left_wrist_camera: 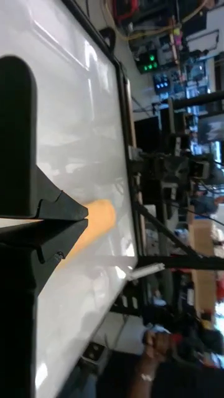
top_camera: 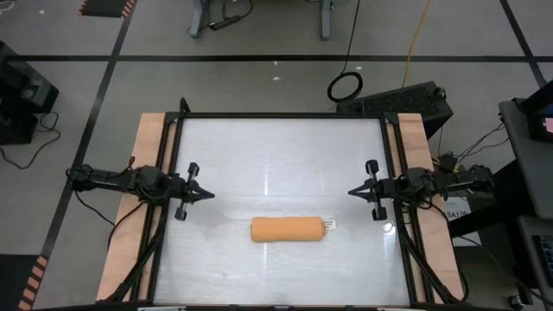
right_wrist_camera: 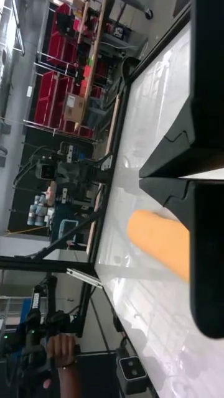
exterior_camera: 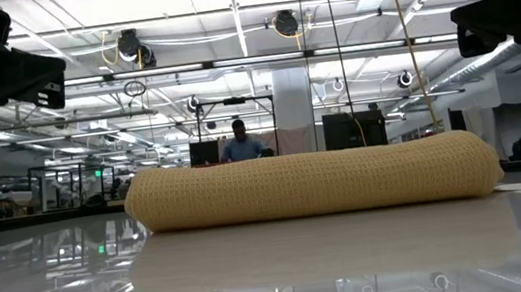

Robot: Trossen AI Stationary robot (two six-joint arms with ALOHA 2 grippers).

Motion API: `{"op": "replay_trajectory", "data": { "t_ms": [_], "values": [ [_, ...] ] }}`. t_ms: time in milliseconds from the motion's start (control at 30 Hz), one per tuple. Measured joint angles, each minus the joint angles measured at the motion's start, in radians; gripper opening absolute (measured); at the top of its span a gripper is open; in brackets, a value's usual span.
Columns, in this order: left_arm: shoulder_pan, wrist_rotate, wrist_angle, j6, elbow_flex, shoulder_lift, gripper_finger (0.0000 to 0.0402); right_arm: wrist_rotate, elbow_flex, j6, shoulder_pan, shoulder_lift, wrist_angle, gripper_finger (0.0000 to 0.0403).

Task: Roll towel into tight, uniform cylinder
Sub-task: Return to Home Position

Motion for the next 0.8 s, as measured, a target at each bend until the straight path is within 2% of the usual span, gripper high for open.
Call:
{"op": "replay_trajectory", "data": {
  "t_ms": [233, 367, 500, 800],
  "values": [
    [0.000, -0.007, -0.018, 0.015, 0.006, 0.000, 0.0002, 0.003, 0.000, -0.083, -0.003, 0.000, 0.101, 0.0002],
    [0.001, -0.010, 0.010, 0.017, -0.004, 0.000, 0.0002, 0.000, 0.000, -0.114, -0.023, 0.000, 0.080, 0.0002],
    [0.000, -0.008, 0.072, 0.015, -0.027, 0.000, 0.0002, -0.003, 0.000, -0.059, -0.042, 0.000, 0.050, 0.0002],
    [0.003, 0.007, 0.076, 0.015, -0.028, 0.001, 0.0002, 0.003, 0.000, -0.028, -0.041, 0.001, -0.001, 0.0002]
  ]
}}
